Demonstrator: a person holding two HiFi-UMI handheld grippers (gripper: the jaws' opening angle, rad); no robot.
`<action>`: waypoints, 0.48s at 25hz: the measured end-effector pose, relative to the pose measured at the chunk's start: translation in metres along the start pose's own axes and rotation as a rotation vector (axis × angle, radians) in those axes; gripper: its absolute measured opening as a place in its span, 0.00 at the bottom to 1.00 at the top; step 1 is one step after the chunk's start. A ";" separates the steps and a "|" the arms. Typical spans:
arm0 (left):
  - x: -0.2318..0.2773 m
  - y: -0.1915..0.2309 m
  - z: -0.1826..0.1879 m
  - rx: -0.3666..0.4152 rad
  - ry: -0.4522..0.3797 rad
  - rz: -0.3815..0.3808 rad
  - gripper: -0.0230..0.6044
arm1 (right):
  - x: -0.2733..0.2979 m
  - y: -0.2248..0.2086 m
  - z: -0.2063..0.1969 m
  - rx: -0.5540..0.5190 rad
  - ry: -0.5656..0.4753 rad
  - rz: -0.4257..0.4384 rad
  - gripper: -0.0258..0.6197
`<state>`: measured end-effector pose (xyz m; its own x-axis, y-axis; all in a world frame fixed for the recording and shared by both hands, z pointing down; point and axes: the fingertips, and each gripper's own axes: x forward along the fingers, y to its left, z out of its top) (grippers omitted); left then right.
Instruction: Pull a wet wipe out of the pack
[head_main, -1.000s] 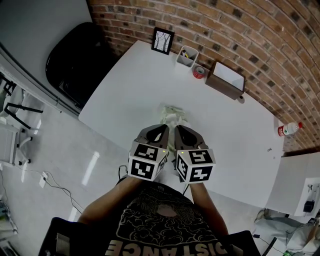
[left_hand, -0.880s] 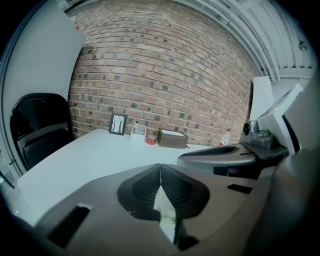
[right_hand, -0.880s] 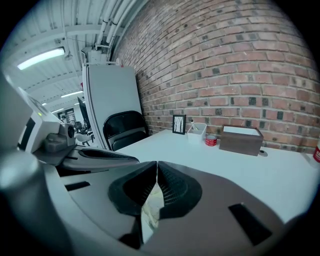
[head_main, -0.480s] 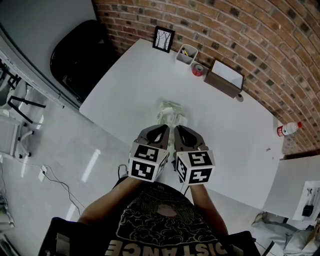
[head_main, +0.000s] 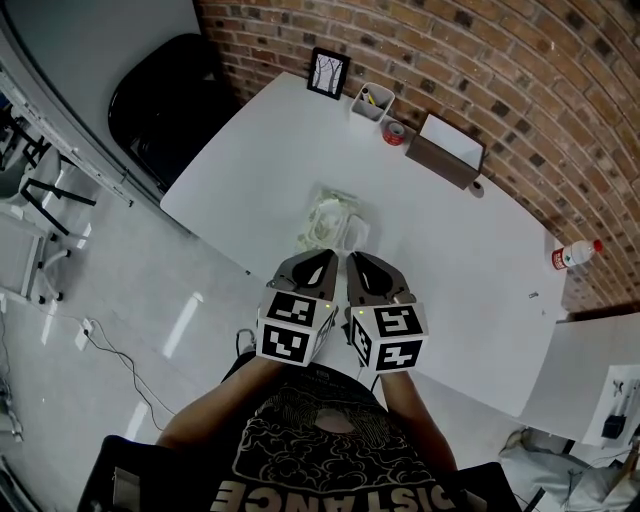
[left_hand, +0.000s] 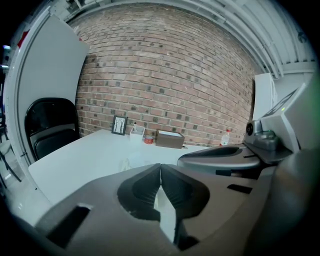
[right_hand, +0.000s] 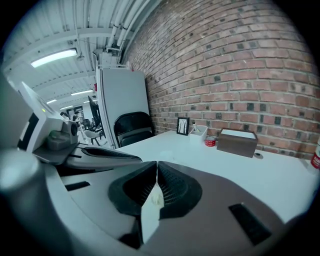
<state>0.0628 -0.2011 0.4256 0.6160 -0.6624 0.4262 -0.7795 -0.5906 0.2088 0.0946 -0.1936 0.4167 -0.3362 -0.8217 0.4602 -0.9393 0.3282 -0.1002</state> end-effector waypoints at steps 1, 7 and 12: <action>-0.002 -0.003 -0.001 -0.002 -0.001 0.001 0.06 | -0.003 0.001 -0.002 -0.005 0.001 0.002 0.07; -0.015 -0.018 -0.007 -0.005 -0.017 0.012 0.06 | -0.023 0.008 -0.012 -0.028 0.006 0.018 0.07; -0.022 -0.030 -0.014 0.002 -0.021 0.009 0.06 | -0.037 0.010 -0.018 -0.032 -0.006 0.015 0.07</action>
<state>0.0714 -0.1622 0.4220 0.6112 -0.6771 0.4100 -0.7848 -0.5855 0.2031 0.0986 -0.1512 0.4148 -0.3505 -0.8195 0.4534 -0.9316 0.3548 -0.0789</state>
